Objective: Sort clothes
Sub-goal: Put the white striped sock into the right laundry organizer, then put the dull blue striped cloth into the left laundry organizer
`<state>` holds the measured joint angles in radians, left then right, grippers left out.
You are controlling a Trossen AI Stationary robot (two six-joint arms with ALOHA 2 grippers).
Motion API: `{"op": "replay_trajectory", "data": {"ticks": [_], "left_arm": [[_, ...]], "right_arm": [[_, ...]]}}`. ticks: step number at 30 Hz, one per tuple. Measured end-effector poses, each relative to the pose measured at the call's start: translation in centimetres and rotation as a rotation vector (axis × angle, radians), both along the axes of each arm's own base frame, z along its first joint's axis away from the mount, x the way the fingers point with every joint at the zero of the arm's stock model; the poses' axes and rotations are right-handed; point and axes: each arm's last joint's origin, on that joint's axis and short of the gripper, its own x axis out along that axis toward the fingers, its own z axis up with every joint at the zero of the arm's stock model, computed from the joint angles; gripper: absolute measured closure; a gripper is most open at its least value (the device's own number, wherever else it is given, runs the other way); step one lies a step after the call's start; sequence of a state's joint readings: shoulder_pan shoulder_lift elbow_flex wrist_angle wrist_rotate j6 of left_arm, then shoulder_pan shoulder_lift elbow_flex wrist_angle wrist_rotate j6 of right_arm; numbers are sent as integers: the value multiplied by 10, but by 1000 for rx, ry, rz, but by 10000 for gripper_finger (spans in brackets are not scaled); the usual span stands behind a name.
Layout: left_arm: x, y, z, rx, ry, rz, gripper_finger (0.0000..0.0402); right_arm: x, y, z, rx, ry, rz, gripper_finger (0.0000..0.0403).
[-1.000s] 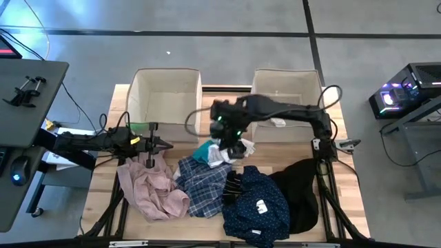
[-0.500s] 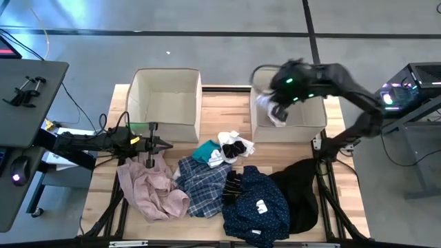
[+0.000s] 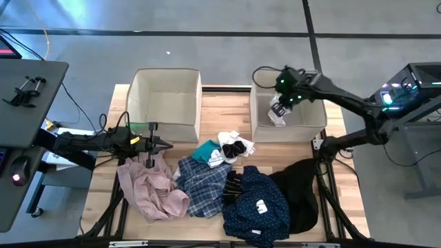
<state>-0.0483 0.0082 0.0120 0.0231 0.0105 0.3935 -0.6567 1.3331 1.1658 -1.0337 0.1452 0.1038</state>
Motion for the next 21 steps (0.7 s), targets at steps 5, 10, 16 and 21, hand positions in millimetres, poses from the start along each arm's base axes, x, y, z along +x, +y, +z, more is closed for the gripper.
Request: {"op": "replay_trajectory", "data": {"ticks": [5,10,16,21], "left_arm": [[0,0,0,0,1,0,401],[0,0,0,0,2,0,401],[0,0,0,0,2,0,402],[0,0,0,-1,2,0,402]], "right_arm": [[2,-14,-50,34,36,-95,403],[1,-22,-59,74,86,-142,377],[0,-28,-16,75,86,-167,290],[5,-27,29,77,-13,-158,252]]}}
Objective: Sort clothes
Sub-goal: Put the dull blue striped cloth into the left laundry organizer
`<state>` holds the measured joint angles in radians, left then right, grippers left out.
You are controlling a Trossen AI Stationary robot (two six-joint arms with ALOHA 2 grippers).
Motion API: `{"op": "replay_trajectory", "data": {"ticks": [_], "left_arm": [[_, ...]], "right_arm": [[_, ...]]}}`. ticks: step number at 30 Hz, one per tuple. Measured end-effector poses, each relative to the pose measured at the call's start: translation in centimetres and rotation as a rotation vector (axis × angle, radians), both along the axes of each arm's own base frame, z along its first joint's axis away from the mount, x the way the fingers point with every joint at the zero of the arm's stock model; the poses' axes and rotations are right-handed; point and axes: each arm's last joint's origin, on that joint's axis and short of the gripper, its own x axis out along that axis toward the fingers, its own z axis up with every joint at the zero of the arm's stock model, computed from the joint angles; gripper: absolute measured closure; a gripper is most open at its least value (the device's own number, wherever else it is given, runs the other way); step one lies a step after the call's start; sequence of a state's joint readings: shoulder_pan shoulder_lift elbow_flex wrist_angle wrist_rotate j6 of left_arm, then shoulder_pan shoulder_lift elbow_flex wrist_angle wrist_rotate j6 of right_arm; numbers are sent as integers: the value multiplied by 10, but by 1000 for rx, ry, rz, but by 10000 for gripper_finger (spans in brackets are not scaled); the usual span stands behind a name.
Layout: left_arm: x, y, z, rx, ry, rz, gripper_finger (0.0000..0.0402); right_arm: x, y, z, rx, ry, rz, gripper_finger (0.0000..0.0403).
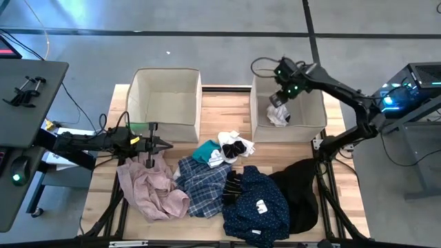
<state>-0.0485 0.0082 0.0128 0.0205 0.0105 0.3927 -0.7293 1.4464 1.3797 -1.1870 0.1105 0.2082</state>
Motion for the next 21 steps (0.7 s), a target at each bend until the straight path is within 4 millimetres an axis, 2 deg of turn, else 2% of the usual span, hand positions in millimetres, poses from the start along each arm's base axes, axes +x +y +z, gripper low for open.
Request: {"op": "replay_trajectory", "data": {"ticks": [4,7,12,17,21], "left_arm": [[0,0,0,0,0,0,402],[0,0,0,0,0,0,401],[0,0,0,0,0,0,402],[0,0,0,0,0,0,402],[0,0,0,1,0,-1,401]], "right_arm": [[17,13,29,-7,-144,98,250],[36,31,40,-54,-215,211,250],[68,69,45,-104,-318,432,250],[92,107,42,-127,-405,591,250],[109,129,34,-113,-419,688,250]]}}
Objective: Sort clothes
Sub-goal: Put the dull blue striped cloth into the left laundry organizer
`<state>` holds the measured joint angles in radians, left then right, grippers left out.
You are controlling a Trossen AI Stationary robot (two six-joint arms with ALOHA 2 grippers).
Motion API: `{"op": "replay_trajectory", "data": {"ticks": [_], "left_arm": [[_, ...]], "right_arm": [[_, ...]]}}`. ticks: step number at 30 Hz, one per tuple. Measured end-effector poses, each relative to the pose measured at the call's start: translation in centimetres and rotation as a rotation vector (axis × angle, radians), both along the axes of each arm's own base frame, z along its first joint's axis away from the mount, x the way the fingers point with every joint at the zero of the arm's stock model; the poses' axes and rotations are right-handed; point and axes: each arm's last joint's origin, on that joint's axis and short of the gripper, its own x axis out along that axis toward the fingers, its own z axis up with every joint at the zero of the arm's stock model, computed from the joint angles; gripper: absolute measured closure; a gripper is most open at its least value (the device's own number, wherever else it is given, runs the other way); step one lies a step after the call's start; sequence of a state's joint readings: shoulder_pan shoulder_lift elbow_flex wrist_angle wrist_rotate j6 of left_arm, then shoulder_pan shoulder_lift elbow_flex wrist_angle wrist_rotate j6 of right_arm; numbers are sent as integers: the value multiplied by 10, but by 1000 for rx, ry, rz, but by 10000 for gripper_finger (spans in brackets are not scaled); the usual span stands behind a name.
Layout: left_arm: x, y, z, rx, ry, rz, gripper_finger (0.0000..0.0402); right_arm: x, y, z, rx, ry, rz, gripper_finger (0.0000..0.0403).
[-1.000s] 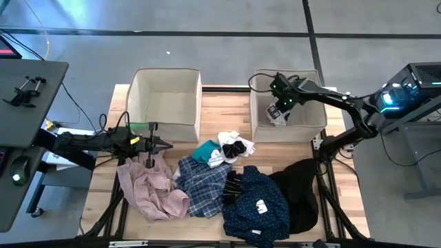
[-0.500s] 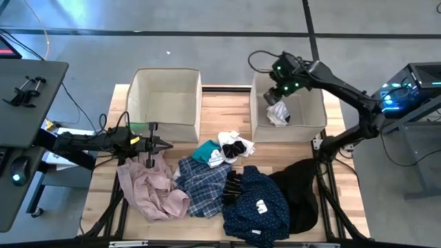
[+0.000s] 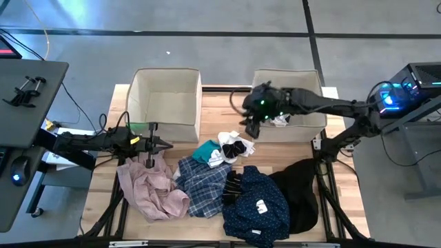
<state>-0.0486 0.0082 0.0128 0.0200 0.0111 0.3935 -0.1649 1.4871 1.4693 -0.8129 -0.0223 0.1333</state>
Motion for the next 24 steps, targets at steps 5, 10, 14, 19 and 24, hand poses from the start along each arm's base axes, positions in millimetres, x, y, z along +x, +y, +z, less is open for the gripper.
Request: {"op": "replay_trajectory", "data": {"ticks": [5,10,14,19,24], "left_arm": [[0,0,2,-5,-24,0,402],[-3,1,22,-248,-217,-18,402],[-7,4,38,-517,-300,53,402],[-10,4,67,-566,-105,106,402],[-4,3,102,-598,181,181,402]], "right_arm": [[19,18,-15,27,14,76,250],[32,30,-31,45,67,101,250],[36,35,-37,62,84,116,250],[33,34,-32,104,67,63,250],[29,34,-27,126,50,36,250]]}}
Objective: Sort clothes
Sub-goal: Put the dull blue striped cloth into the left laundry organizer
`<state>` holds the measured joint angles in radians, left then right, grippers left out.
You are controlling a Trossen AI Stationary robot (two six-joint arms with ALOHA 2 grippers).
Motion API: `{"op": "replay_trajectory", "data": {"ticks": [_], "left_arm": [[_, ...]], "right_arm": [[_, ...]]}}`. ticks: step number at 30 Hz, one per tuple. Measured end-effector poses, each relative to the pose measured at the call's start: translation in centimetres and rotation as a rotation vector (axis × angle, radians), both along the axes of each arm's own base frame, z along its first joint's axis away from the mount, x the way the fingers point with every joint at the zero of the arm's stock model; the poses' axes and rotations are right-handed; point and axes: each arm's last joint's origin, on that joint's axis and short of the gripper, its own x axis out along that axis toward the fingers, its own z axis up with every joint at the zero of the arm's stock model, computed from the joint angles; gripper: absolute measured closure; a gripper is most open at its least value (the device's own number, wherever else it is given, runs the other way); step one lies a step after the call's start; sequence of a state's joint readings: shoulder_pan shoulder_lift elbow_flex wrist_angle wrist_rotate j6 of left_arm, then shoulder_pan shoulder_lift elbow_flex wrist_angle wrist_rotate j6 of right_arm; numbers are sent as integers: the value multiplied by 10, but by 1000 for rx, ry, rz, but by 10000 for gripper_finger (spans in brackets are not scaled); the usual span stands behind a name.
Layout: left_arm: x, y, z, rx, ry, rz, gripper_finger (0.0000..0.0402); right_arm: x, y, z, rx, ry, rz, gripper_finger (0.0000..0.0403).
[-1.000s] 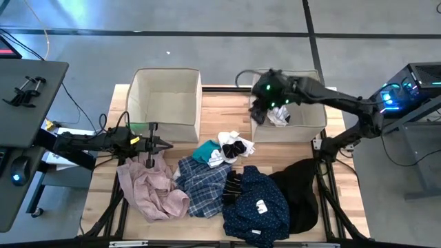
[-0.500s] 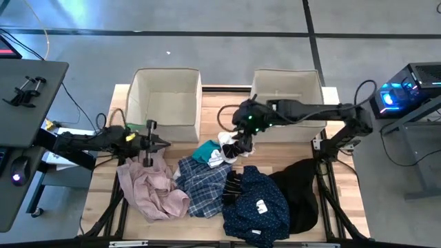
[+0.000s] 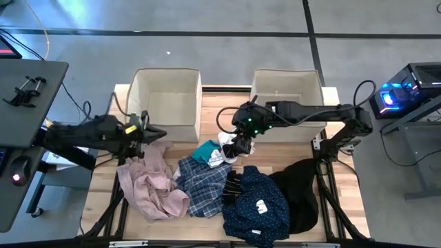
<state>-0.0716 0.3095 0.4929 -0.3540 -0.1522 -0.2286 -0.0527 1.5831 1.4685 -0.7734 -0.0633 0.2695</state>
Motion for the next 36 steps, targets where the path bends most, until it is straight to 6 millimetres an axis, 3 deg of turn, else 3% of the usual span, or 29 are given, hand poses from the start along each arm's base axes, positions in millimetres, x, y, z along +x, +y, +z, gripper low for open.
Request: {"op": "replay_trajectory", "data": {"ticks": [5,9,13,21,25,29,36], "left_arm": [[23,-8,23,-58,324,-96,401],[53,-23,26,-129,566,-228,402],[83,-36,11,-258,742,-243,401],[129,-50,-37,-454,955,-75,396],[152,-55,-46,-471,880,-98,361],[164,-56,-53,-466,845,-108,299],[146,-48,-73,-662,1098,261,214]], "right_arm": [[-2,0,-1,1,22,1,250],[-6,1,-4,0,72,7,250],[-12,2,-8,-3,151,24,250],[-32,25,-9,-52,295,157,250],[-49,37,1,-139,328,189,250],[-69,43,15,-211,328,180,250],[-102,48,41,-281,238,147,250]]}}
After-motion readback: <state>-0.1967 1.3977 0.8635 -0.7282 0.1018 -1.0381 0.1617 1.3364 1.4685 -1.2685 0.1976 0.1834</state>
